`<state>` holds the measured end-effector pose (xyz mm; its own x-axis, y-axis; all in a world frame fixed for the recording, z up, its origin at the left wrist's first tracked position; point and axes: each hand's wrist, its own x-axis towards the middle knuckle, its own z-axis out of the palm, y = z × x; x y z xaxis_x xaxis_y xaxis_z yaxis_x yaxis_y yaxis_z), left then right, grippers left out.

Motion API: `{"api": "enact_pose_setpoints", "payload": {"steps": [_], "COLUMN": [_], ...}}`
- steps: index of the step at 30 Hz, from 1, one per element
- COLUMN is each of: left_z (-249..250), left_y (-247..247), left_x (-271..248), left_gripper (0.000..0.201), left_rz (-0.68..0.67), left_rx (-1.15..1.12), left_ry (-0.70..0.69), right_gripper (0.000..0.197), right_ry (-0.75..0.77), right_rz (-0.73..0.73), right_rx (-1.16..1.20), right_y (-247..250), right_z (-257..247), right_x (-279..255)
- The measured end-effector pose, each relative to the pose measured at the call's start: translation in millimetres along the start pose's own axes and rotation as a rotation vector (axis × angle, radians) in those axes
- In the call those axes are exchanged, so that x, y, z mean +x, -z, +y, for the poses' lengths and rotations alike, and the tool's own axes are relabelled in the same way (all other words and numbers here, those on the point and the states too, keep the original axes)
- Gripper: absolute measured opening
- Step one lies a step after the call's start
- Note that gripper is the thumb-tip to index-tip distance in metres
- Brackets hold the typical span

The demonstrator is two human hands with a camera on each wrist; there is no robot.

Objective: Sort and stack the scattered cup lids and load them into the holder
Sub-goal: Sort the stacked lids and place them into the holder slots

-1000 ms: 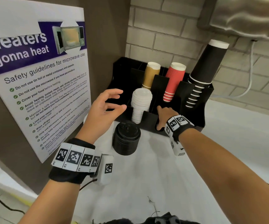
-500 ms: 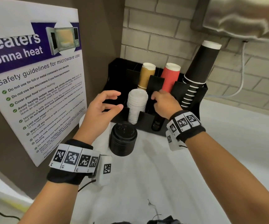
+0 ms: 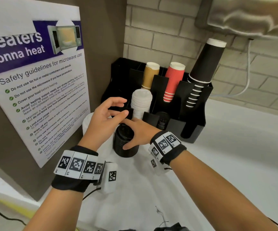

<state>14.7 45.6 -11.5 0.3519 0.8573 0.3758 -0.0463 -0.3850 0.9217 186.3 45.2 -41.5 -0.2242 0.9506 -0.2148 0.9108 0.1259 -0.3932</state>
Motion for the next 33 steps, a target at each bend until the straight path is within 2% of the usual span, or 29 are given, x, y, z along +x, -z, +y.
{"api": "enact_pose_setpoints", "payload": {"steps": [5, 9, 11, 13, 16, 18, 22, 29, 33], "left_z": [1.3, 2.9, 2.7, 1.8, 2.2, 2.8, 5.8, 5.5, 3.2], "left_y": [1.5, 2.0, 1.8, 0.1, -7.8, -12.6, -14.9, -18.9, -23.0], "left_x": [-1.3, -0.9, -0.7, -1.8, -3.7, -3.2, -1.2, -2.7, -1.7], "left_gripper": [0.031, 0.031, 0.042, 0.066, 0.093, 0.093, 0.084, 0.089, 0.092], "left_rz": [0.019, 0.064, 0.071, -0.026, -0.226, -0.259, -0.261, -0.271, -0.267], "left_rx": [-0.006, 0.019, 0.029, 0.009, -0.111, -0.166, -0.125, -0.093, -0.089], "left_ry": [0.007, -0.003, -0.001, 0.022, 0.044, 0.012, -0.041, -0.015, -0.007], "right_gripper": [0.091, 0.082, 0.077, 0.071, 0.065, 0.061, 0.066, 0.062, 0.065], "right_ry": [0.04, 0.117, 0.16, 0.193, 0.284, 0.313, 0.264, 0.243, 0.218], "right_rz": [0.066, 0.266, 0.402, 0.456, 0.393, 0.377, 0.343, 0.302, 0.342], "right_rx": [0.033, 0.168, 0.36, 0.594, 0.914, 1.021, 1.134, 1.121, 1.092], "right_y": [1.0, 20.6, 32.6, 40.8, 41.3, 37.5, 33.0, 34.5, 37.0], "right_z": [1.4, 0.1, -0.2, -3.4, -12.5, -14.1, -6.2, 1.8, -0.2], "right_x": [-0.8, -12.9, -24.8, -38.5, -52.8, -56.9, -65.0, -74.0, -77.9]}}
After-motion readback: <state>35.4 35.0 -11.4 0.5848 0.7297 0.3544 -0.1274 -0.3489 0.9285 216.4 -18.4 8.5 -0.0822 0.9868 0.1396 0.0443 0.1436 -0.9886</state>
